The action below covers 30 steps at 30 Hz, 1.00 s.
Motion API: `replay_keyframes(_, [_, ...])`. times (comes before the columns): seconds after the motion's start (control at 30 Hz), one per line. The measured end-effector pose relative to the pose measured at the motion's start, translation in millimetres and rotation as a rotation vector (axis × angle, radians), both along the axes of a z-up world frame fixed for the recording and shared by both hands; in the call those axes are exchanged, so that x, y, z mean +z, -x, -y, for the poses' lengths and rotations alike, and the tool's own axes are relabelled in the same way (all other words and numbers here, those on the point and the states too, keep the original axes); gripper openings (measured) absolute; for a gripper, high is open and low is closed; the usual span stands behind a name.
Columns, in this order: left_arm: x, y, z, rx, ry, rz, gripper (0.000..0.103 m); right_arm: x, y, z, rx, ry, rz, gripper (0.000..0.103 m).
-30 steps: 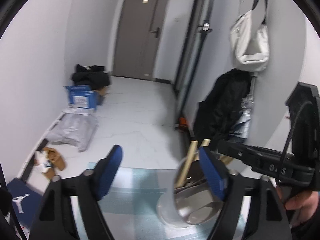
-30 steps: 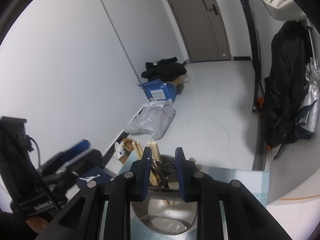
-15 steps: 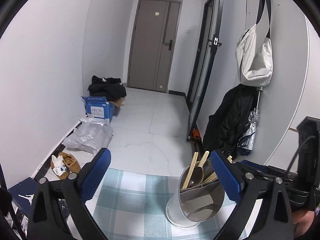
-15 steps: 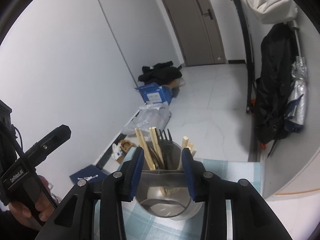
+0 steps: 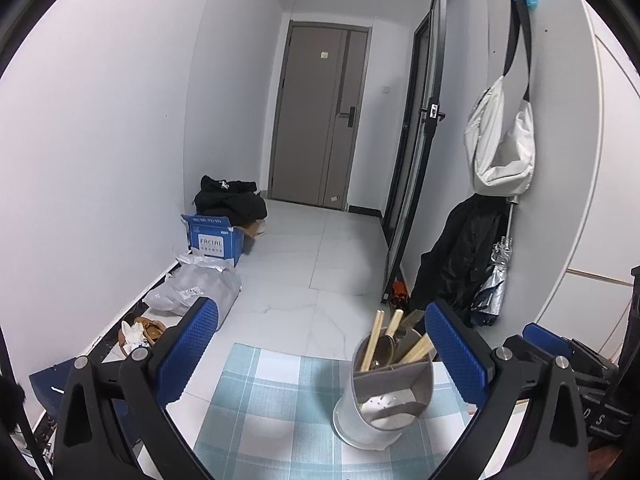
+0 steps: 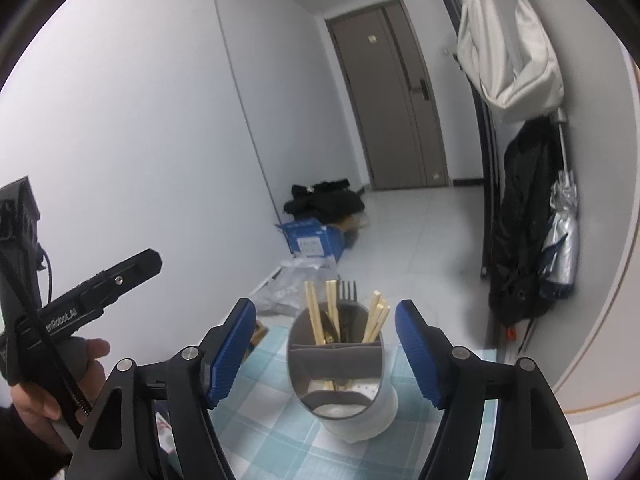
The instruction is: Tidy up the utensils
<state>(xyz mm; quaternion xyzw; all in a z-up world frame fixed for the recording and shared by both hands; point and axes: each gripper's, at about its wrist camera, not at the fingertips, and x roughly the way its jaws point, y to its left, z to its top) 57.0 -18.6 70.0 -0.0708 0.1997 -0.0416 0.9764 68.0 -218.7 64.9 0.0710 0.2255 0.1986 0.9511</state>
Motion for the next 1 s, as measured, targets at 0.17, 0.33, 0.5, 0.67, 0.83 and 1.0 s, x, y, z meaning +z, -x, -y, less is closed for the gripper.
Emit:
replay_keyframes(0.17, [0, 21, 6, 0.012, -0.023, 0.039, 0.102, -6, 26, -1, -0.015, 0.025, 0.054, 0.08])
replay_keyframes(0.33, [-3, 38, 4, 0.035, -0.013, 0.054, 0.102, -9, 56, 3, -0.042, 0.023, 0.107, 0.091])
replay_keyframes(0.5, [-11, 55, 2, 0.054, -0.028, 0.091, 0.102, -14, 80, 6, -0.063, 0.023, 0.149, 0.095])
replay_keyframes(0.67, [-33, 62, 1, 0.067, -0.051, 0.091, 0.102, -23, 97, 4, -0.084, 0.024, 0.183, 0.099])
replay_keyframes(0.83, [-55, 63, 0, 0.082, -0.054, 0.055, 0.102, -41, 107, 0, -0.113, 0.034, 0.198, 0.103])
replay_keyframes(1.0, [-60, 66, -4, 0.086, -0.047, 0.056, 0.102, -60, 108, -5, -0.124, 0.066, 0.164, 0.103])
